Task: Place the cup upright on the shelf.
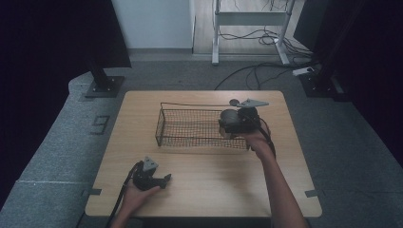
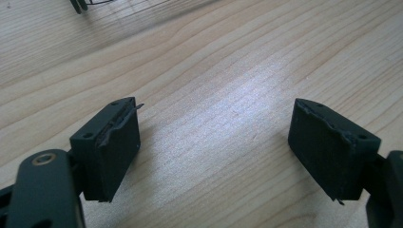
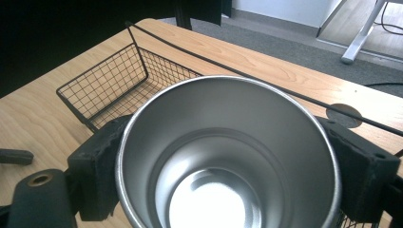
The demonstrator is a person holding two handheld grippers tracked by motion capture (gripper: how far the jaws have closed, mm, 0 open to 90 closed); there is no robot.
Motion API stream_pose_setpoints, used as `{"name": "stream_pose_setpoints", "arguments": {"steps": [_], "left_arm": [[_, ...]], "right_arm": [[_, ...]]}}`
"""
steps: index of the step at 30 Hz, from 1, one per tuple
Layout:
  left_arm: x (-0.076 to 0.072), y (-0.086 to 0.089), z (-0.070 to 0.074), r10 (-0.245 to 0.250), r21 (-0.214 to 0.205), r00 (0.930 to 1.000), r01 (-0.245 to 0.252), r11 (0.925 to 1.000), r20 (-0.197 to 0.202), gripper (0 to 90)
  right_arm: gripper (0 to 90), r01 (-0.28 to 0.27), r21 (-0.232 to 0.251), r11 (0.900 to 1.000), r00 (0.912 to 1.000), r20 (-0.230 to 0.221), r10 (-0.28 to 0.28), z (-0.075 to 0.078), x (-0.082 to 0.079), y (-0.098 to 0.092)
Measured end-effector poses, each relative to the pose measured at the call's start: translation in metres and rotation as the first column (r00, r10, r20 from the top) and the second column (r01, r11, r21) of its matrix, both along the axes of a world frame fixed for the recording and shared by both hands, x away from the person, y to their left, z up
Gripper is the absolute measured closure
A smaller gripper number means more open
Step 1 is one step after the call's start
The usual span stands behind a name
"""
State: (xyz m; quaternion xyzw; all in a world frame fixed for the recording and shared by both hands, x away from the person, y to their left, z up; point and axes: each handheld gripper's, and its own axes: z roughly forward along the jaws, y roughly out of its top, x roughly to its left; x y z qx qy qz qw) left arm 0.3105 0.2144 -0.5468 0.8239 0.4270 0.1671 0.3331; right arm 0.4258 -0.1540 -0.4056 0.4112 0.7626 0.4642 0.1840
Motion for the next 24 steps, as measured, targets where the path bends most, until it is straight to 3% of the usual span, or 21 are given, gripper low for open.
{"name": "stream_pose_setpoints", "arguments": {"steps": [24], "left_arm": [[0.0,0.0,0.0,0.0,0.0,1.0,0.0,1.0,0.0,17.6]], "right_arm": [[13.4,0.024,-0.007,0.9997,0.9993,-0.03,-0.025,-0.008,0.038,0.003]]}}
